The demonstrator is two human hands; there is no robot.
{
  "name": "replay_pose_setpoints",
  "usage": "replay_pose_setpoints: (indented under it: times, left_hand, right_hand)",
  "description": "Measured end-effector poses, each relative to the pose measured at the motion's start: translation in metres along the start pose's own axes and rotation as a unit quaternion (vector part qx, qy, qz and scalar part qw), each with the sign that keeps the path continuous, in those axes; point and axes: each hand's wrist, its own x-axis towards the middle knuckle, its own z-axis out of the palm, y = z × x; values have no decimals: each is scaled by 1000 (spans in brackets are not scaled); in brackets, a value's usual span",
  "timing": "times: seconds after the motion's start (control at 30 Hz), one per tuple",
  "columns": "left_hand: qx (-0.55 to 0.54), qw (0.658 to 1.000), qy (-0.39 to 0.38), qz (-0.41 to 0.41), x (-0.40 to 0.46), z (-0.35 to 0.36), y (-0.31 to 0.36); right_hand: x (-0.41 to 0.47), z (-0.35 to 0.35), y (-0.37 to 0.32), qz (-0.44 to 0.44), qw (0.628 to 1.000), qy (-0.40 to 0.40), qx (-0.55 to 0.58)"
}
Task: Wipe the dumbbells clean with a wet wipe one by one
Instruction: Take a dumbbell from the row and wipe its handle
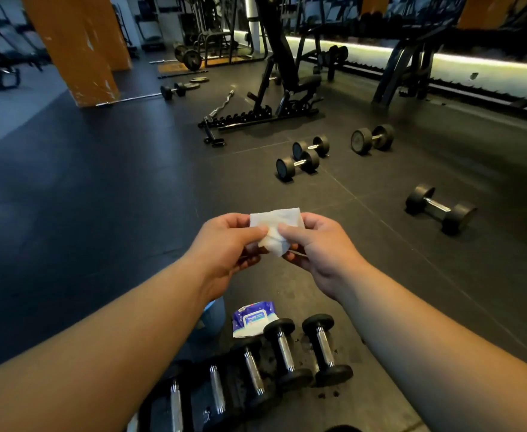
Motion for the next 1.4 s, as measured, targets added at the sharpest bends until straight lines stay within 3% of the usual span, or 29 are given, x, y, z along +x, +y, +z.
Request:
replay_pose_setpoints:
  times: [0.17, 0.5, 0.77, 1.4]
  left_hand:
    - [-8, 1000, -13, 0, -4, 4, -9]
    - [-17, 999, -38, -32, 13, 29, -67]
    - [30, 992, -15, -123, 56, 74, -159]
    - [65, 945, 17, -321, 158, 131, -414]
  right_hand:
    - [-12, 1, 2, 54, 996, 8, 69]
    - [-9, -44, 41, 66, 989, 134, 11]
    - [19, -123, 114, 116, 968, 221, -25]
    - [98, -238, 312, 255, 906, 283, -183]
